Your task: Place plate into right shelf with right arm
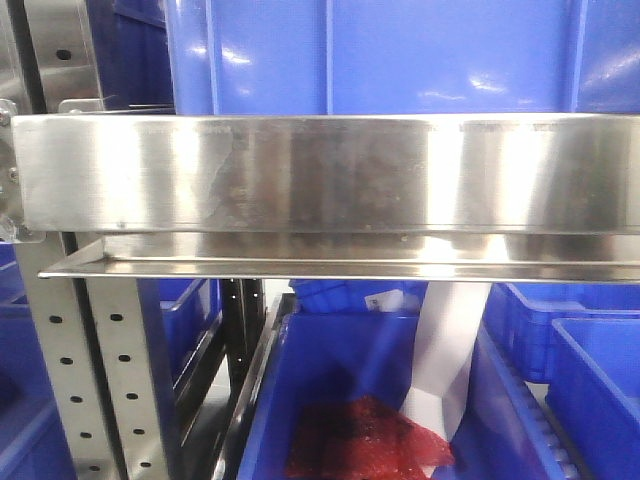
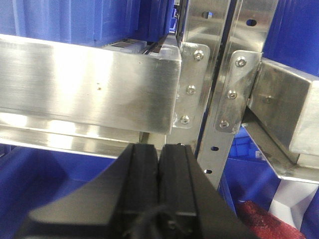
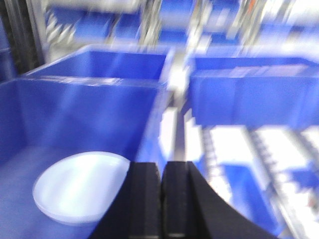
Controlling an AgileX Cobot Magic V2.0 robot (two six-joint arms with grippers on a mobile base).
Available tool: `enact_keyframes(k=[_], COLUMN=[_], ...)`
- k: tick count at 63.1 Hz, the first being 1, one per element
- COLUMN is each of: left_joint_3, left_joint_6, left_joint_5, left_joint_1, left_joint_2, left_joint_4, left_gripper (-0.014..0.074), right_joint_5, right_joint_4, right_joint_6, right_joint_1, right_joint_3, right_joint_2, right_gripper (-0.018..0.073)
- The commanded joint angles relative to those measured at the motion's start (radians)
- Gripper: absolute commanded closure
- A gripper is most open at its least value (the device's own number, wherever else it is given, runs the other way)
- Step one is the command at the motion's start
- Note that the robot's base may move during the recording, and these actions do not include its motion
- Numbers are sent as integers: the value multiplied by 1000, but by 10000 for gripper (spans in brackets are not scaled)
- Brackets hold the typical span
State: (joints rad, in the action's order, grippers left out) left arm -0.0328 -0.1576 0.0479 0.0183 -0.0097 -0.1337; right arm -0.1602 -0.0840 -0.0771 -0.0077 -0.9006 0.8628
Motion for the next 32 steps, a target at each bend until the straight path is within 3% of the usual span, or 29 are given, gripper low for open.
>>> enact_keyframes(k=[1,19,32], left_joint_3=[-10,-10,-10], left_joint_6=[7,7,7], left_joint_5=[-90,-90,-90], left_joint_1=[2,2,2], left_joint_2=[-10,-10,-10], left_joint_4=[-8,-8,-8], left_gripper=[724,724,724], right_joint_5=[194,229,227], right_joint_4=[17,15,15], right_joint_6=[-11,-10,-10], right_joint_1=[-6,-6,-6], right_joint_3=[129,523,649], right_joint_2=[-114,-493,-697], right_gripper=[507,507,507])
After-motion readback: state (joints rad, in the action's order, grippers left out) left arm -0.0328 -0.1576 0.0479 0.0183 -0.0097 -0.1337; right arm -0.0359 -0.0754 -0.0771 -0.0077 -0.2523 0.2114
